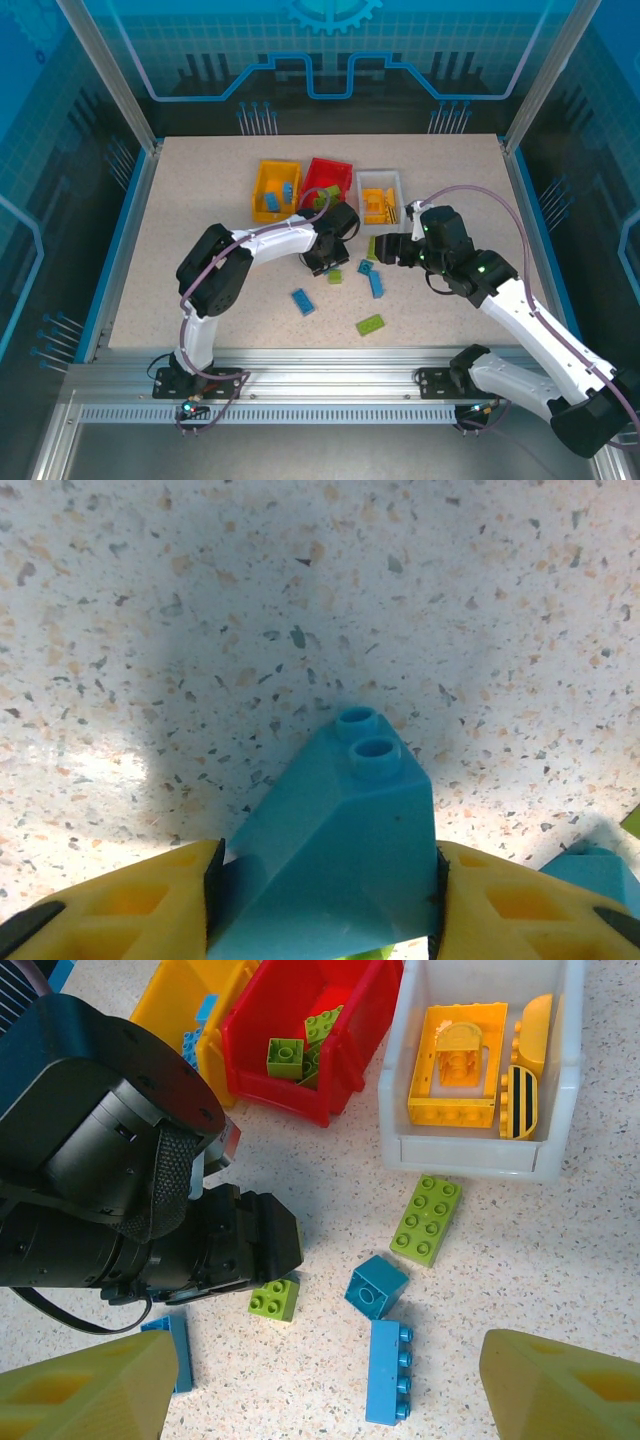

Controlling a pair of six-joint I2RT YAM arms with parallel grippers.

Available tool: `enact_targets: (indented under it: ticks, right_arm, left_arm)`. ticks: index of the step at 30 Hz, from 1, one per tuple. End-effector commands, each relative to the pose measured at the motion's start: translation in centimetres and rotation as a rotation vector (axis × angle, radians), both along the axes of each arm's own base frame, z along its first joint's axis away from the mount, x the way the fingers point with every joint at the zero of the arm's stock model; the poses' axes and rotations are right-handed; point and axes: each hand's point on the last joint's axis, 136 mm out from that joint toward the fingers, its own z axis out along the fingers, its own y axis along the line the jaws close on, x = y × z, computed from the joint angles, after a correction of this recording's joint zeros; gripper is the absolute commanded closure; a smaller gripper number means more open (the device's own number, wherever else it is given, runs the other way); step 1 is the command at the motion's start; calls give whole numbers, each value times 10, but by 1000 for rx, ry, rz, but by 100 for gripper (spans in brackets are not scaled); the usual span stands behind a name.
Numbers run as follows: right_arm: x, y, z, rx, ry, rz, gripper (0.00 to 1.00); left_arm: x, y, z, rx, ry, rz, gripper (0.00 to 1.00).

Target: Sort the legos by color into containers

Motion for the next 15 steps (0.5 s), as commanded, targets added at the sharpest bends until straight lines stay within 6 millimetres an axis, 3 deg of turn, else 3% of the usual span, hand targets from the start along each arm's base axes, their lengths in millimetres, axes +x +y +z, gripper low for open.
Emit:
enact_targets:
  ticks: [1,6,9,15]
  right_arm:
    - [0,-2,-5,-1,12,-5,20]
    - [-2,3,-4,18,9,23,20]
    - [-4,14,-1,18,-3,73,21]
    - [-21,77,16,34,-80,302,20]
  left_arm:
    - [-4,4,4,3,-10,1,55]
    - [3,19,35,40,-97,-12,56]
    - [12,39,62,66,-161,-11,57]
    - [44,102,111,110,-267,5,58]
